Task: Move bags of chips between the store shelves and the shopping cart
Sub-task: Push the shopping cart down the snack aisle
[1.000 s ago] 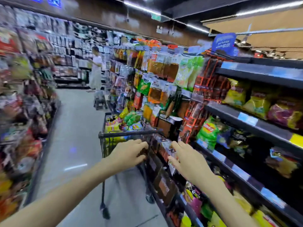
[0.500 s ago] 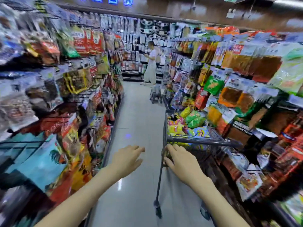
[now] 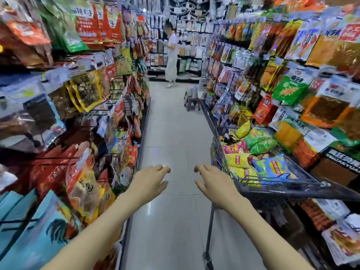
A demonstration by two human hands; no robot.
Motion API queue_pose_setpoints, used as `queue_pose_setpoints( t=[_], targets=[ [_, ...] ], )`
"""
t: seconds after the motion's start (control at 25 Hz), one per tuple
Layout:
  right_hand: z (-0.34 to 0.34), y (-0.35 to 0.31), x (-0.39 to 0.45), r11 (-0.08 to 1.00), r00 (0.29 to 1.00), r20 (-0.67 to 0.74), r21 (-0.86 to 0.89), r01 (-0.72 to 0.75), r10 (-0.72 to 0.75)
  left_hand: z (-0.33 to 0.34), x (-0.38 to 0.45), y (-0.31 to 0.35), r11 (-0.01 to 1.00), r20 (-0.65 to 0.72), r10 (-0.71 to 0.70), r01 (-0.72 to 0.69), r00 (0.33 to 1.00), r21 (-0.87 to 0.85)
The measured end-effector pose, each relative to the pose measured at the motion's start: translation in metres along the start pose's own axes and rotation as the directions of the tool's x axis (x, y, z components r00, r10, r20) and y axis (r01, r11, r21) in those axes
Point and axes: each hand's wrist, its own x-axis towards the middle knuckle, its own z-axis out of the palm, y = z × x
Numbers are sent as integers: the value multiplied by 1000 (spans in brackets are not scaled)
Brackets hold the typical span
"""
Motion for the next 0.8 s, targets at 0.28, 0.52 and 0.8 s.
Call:
queue_pose_setpoints(
  t=[0.28,0.52,0.8],
  targets=[
    [28,104,179,998,997,29,-3,-68,68,24,201,-61,999,49,-1,-1,999,32],
    [56,155,311,999,995,89,-7,-45,45,51,336,-107,999,116,16,-21,993,41],
    [88,235,442,984,986,41,-88,-156,160,93,515,-166,982,112,186,-190,976,20]
  ],
)
